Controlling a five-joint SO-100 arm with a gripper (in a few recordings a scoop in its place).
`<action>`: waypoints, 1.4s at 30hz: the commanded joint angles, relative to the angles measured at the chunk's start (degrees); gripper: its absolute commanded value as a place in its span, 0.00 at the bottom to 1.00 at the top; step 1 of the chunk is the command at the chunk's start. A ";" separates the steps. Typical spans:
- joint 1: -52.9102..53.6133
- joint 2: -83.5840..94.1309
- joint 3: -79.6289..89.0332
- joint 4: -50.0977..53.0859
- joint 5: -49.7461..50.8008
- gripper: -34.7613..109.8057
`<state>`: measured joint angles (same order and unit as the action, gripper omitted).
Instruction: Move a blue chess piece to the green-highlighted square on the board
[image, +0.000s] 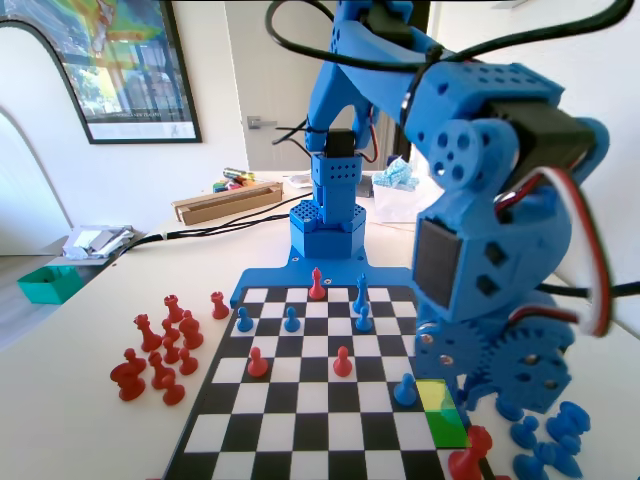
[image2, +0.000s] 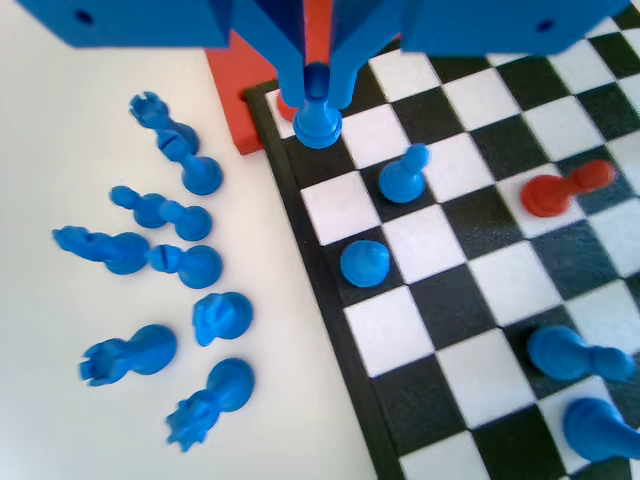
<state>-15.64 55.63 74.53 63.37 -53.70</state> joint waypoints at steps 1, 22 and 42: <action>-0.18 0.88 -3.96 0.44 -0.79 0.25; -0.97 -1.58 -5.89 -0.35 -0.62 0.25; -0.79 -1.76 -5.01 -0.79 -1.85 0.31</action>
<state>-15.73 51.24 71.46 62.31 -54.76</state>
